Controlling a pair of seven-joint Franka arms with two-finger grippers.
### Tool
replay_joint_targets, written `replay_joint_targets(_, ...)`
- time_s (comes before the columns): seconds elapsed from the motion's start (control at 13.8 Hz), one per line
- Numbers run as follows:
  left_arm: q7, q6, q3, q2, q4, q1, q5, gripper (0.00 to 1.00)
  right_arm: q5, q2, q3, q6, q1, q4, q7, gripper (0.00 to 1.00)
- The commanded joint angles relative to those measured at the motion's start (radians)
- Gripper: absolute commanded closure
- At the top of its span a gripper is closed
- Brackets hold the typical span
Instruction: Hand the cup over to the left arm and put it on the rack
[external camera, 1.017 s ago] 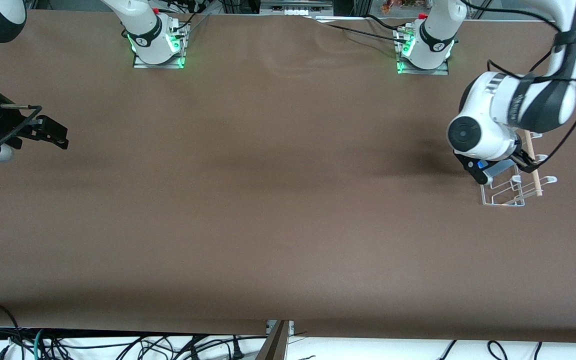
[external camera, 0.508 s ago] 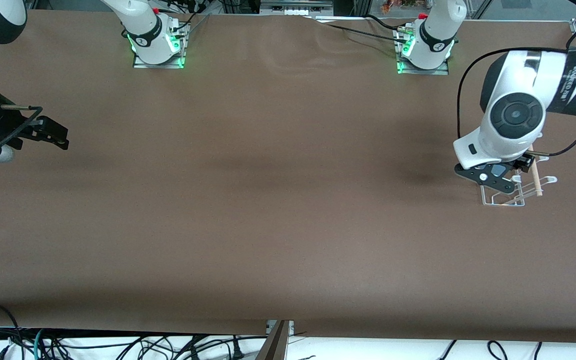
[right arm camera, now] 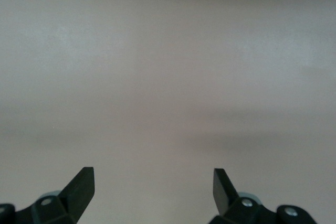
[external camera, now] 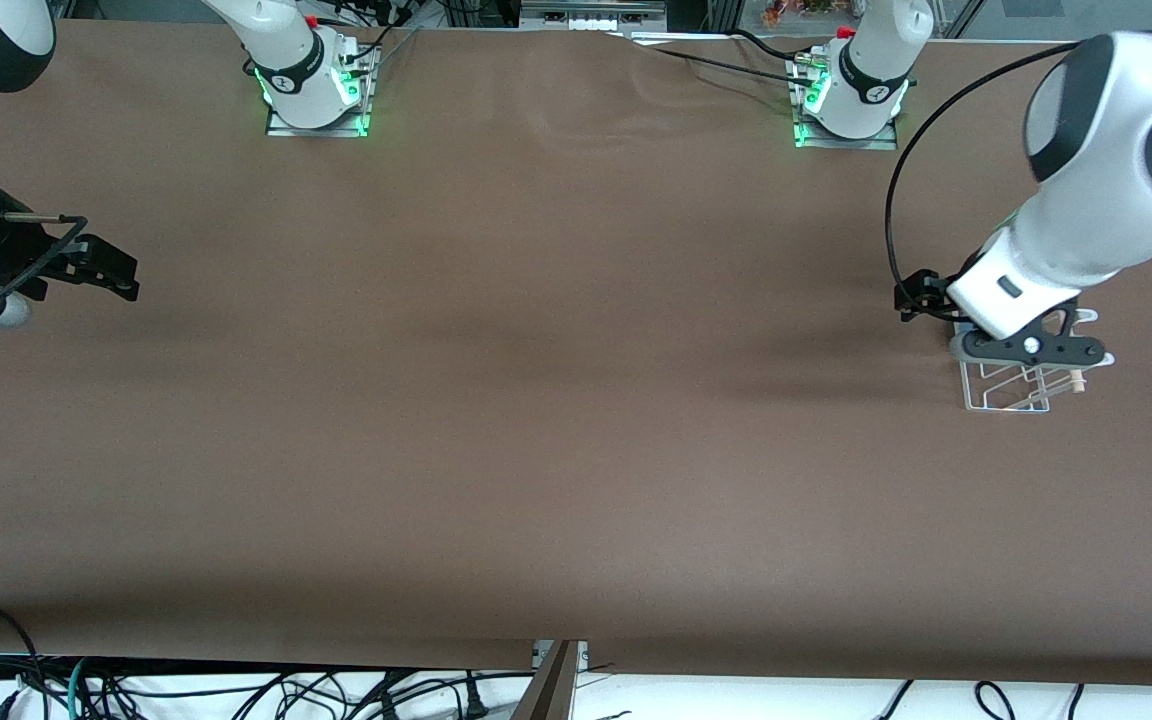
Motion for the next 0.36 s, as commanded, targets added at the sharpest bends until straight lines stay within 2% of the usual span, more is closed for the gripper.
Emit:
replay_joint_targets(0.0, -0.017, -0.011, 0.072, -0.052, -0.003, -0.055, -0.033, 0.0, -0.007, -0.002, 0.014, -0.003, -0.017, 0.004, -0.014, 0.0)
replay_joint_targets(0.29, -0.015, -0.027, 0.072, -0.055, -0.003, -0.056, -0.002, 0.0, -0.007, -0.002, 0.014, -0.005, -0.017, 0.004, -0.014, 0.0)
